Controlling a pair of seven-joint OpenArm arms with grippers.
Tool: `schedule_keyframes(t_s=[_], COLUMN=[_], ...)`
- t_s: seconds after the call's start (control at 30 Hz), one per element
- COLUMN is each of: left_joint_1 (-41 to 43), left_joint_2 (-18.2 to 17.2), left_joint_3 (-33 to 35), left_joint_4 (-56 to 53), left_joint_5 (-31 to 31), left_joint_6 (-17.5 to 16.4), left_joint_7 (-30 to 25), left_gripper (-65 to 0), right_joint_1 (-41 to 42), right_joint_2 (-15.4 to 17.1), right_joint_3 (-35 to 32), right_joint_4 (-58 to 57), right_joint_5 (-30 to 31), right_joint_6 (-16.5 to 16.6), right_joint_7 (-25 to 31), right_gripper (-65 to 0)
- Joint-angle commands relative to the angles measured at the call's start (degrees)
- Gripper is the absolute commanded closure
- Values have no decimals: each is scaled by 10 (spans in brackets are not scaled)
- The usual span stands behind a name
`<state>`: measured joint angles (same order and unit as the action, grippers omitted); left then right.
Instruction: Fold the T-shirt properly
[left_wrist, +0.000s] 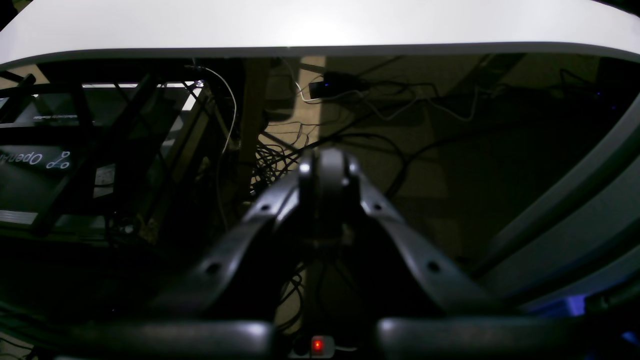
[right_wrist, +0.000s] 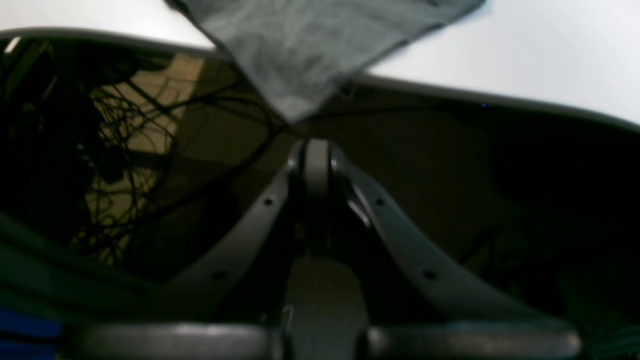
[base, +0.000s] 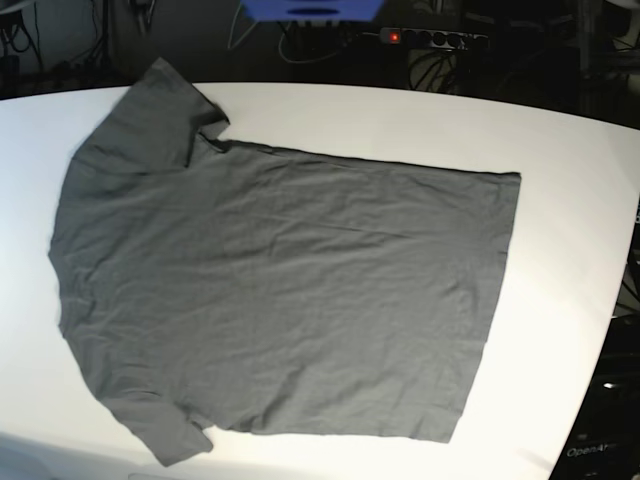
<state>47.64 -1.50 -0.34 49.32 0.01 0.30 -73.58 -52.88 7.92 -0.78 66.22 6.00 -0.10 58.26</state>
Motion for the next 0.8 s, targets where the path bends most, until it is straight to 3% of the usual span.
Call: schedule_keyframes(t_s=[0.0,0.2,0.43,0.77], left_joint_1=[14,13,-20,-51], left_joint_2=[-1,0,0,0], left_joint_3=[-1,-1,-1,-1], left_joint_4=[-3,-6,-66,-116], left_joint_5=[-1,-1,0,0], left_joint_6=[4,4,4,4], left_joint_7=[-15,-15,-15,-15], left_gripper=[-12,-12,-12,-12], right_joint_1=[-15,-2,19,41], right_joint_2=[5,5,2,-8], right_joint_3=[1,1,2,3], right_joint_4=[11,20,20,20], right_joint_5=[5,4,-56,-80], right_joint_6=[-2,-1,-2,-2], right_joint_7=[9,-18,-70,-118], right_gripper=[-9,-9,-9,-12])
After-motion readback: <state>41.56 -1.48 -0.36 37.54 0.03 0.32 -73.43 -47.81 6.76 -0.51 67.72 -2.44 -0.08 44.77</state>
